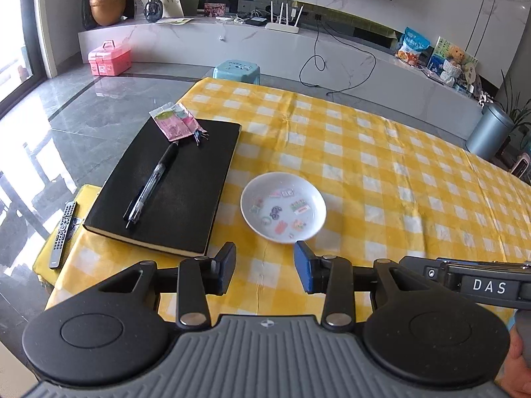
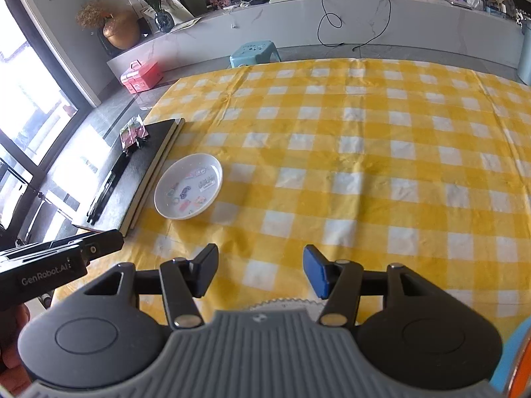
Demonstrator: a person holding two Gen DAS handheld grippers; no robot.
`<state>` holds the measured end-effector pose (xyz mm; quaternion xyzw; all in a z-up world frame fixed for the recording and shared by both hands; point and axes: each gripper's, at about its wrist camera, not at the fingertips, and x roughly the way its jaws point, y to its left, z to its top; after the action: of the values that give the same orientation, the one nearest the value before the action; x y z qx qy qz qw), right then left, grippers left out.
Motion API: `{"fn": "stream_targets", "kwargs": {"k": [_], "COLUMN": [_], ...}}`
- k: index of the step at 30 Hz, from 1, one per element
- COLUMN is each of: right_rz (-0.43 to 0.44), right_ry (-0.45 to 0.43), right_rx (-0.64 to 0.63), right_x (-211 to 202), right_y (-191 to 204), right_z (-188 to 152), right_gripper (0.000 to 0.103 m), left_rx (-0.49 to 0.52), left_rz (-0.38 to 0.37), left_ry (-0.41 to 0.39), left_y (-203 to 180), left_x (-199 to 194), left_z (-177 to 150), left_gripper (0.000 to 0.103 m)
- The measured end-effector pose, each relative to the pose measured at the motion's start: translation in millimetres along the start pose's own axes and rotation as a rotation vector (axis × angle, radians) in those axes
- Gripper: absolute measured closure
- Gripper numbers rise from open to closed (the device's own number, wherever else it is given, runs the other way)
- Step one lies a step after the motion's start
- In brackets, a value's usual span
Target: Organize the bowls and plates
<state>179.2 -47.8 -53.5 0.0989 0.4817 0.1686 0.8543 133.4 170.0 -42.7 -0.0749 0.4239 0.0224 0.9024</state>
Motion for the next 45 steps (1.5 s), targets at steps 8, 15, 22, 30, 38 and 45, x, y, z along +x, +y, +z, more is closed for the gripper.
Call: {"fn": "stream_targets", "kwargs": {"k": [8, 15, 22, 30, 38, 45], "right_rz": [0.047, 0.117, 0.139, 0.159, 0.167, 0.159], "right_ry": [0.021, 0.055, 0.101, 0.104, 0.101, 0.068], "right_rx": [0.005, 0.076, 0.111, 0.113, 0.133, 0.127], "right_x": [41.6, 77.3, 107.1, 119.8, 125.7, 94.2], "right_y": [13.7, 10.0, 10.3, 11.3, 10.9, 5.3], "right_z": [24.6, 44.6, 52.4, 53.2, 53.8, 46.9], "right_gripper": [0.051, 0.067, 0.069, 0.087, 0.100, 0.101], "left_rx": [-0.067, -0.133, -0.140, -0.153, -0.184, -0.218], "left_rz": [0.013, 0.028, 0.052, 0.050, 0.029, -0.017], "left_ry": [0.010, 0.030, 0.056, 0.059, 0.058, 0.060], "left_y": [10.2, 20.5, 21.3, 19.9, 22.5, 11.7], "left_x": [40.4, 73.2, 93.3, 98.3, 95.7, 66.0], "left_z": [15.1, 21.1, 25.6, 24.1, 24.2, 19.4], "left_gripper": [0.057, 0.059, 0.069, 0.086, 0.097, 0.099]}}
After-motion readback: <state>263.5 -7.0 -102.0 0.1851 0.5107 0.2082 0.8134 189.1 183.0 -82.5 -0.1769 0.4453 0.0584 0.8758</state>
